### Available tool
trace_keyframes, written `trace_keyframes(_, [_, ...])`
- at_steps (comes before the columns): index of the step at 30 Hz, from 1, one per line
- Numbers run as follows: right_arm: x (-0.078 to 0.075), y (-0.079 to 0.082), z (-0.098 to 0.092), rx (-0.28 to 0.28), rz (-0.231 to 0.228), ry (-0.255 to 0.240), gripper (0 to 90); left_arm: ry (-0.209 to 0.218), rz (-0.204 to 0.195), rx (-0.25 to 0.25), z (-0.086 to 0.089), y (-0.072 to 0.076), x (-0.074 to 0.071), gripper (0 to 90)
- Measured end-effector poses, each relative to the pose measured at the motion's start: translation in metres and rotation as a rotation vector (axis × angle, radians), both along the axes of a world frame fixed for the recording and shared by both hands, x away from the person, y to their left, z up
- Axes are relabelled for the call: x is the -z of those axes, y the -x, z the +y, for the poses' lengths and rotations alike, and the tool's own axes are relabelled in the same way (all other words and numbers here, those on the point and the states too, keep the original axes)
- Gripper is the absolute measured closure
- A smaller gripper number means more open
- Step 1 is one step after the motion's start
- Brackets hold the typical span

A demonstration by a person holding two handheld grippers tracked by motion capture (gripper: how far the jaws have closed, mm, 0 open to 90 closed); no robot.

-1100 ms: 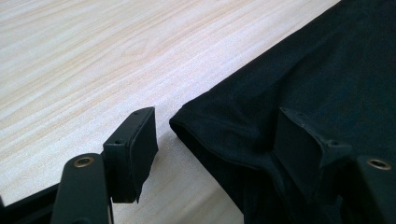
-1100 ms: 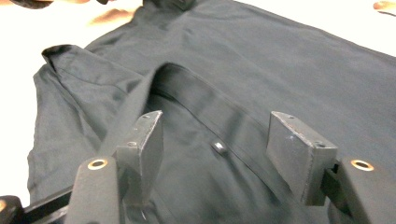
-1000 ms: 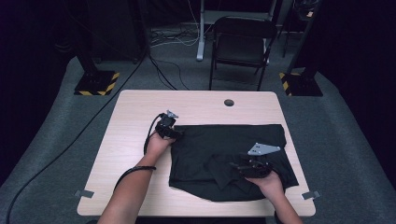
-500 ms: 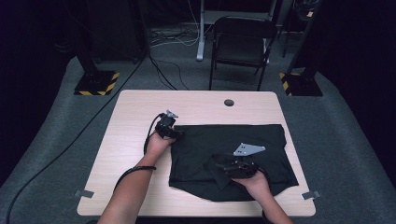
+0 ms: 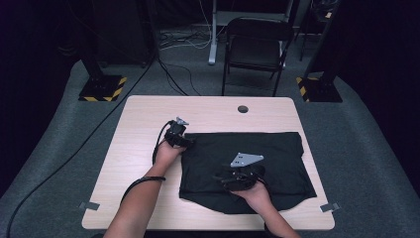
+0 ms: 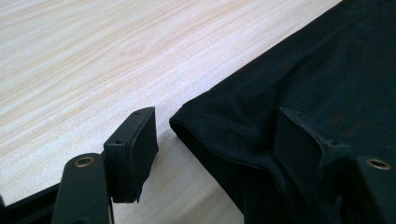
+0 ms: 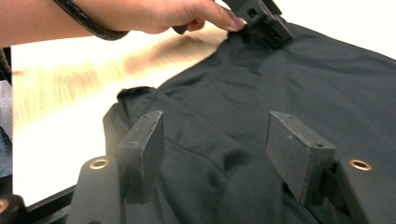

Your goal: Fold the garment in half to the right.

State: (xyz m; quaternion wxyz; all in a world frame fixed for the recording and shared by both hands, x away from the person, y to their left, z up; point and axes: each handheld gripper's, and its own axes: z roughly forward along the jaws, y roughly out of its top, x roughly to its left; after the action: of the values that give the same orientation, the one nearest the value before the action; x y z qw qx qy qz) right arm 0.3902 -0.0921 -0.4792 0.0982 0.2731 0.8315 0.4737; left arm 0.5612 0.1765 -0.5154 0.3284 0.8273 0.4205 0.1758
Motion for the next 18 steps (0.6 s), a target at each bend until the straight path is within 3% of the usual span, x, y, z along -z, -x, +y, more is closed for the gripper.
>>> trace_keyframes(18, [0.011,0.004,0.044,-0.067,-0.004,0.008,37.1,0.009,0.005,-0.005,0.001,0.000,0.001,30.3])
